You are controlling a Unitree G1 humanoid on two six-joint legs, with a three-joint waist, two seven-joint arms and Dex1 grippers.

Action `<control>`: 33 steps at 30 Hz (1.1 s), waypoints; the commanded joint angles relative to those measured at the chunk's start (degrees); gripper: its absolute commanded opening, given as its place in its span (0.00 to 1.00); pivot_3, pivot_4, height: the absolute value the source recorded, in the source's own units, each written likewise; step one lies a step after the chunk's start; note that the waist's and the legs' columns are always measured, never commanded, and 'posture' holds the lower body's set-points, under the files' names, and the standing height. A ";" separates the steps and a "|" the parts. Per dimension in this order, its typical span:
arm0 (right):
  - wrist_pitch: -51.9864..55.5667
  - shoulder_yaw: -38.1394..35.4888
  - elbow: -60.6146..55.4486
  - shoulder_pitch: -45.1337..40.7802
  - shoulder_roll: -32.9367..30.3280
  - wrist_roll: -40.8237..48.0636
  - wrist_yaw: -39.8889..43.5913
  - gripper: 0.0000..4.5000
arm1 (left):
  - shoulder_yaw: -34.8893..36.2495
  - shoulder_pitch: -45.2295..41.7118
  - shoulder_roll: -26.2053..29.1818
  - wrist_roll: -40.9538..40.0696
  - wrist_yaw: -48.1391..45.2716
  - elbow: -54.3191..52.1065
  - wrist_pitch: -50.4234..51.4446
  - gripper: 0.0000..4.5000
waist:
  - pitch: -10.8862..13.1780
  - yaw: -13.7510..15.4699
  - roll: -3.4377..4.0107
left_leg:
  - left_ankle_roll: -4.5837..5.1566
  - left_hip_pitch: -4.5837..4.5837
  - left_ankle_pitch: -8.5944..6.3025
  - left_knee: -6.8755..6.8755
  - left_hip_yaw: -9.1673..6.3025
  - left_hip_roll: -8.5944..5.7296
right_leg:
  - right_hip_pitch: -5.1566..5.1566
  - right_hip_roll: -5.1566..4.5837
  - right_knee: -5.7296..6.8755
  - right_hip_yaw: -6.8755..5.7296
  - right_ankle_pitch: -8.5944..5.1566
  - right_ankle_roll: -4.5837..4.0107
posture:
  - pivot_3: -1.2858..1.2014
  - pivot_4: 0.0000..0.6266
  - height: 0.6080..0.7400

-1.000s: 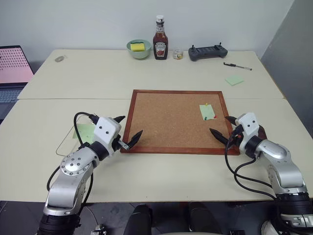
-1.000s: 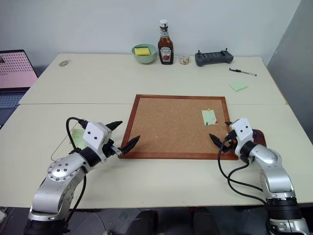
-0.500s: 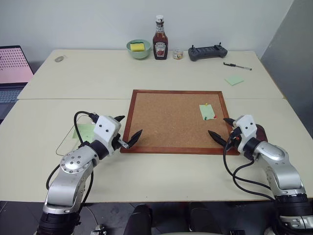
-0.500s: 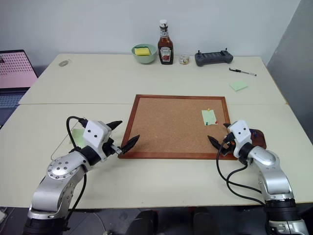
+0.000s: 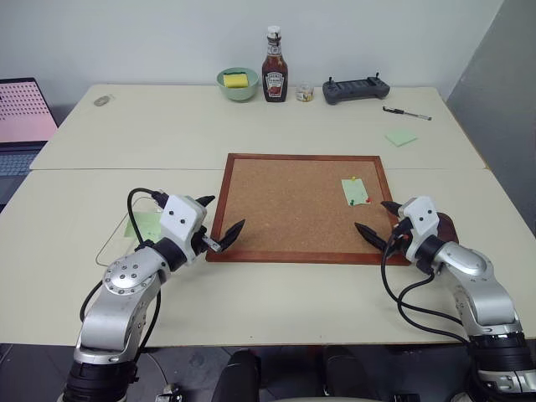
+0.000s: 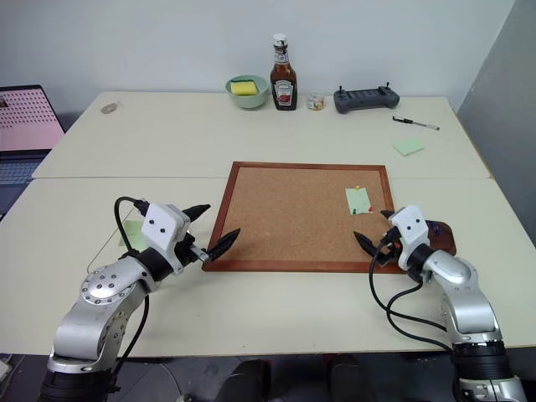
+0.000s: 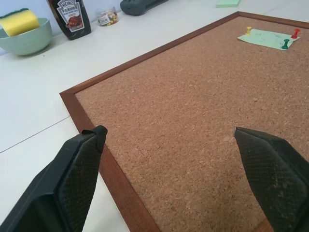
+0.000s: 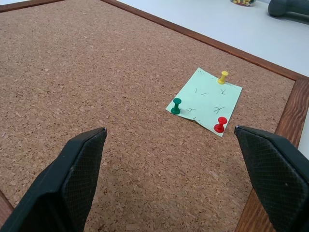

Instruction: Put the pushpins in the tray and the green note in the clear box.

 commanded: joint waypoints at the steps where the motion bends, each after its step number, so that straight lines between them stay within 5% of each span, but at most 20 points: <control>1: -0.94 -0.36 -2.60 -0.75 0.54 0.57 -0.03 1.00 | 1.05 -1.19 0.13 -2.15 -1.26 -1.97 -0.20 0.99 | 0.00 0.00 0.00 | 0.00 0.00 0.00 0.00 0.00 0.00 | 0.00 0.00 0.00 0.00 0.00 0.00 | 0.52 0.24 1.00; 12: 1.19 -0.10 -6.82 0.76 0.92 2.38 1.41 1.00 | -6.68 -7.34 -2.46 -2.02 -3.95 0.98 0.41 0.56 | 0.00 0.00 0.00 | 0.00 0.00 0.00 0.00 0.00 0.00 | 0.00 0.00 0.00 0.00 0.00 0.00 | 0.52 0.24 1.00; 25: 0.18 -1.13 -6.70 0.63 3.18 1.60 -1.54 1.00 | -15.23 -19.52 -11.45 3.51 -4.24 20.11 -4.47 0.01 | 0.00 -0.04 0.00 | 0.00 -0.02 0.00 0.04 0.01 -0.02 | 0.00 0.00 0.01 0.00 0.00 0.00 | 0.52 0.24 1.00; 33: 4.34 -0.36 -2.22 -4.67 2.97 1.26 -2.28 1.00 | -15.67 -21.08 -15.71 4.13 -5.91 29.70 -9.06 0.01 | 0.00 -0.03 0.00 | -0.01 -0.02 0.01 0.04 0.01 -0.02 | -0.01 0.00 0.01 0.00 0.00 0.00 | 0.52 0.24 1.00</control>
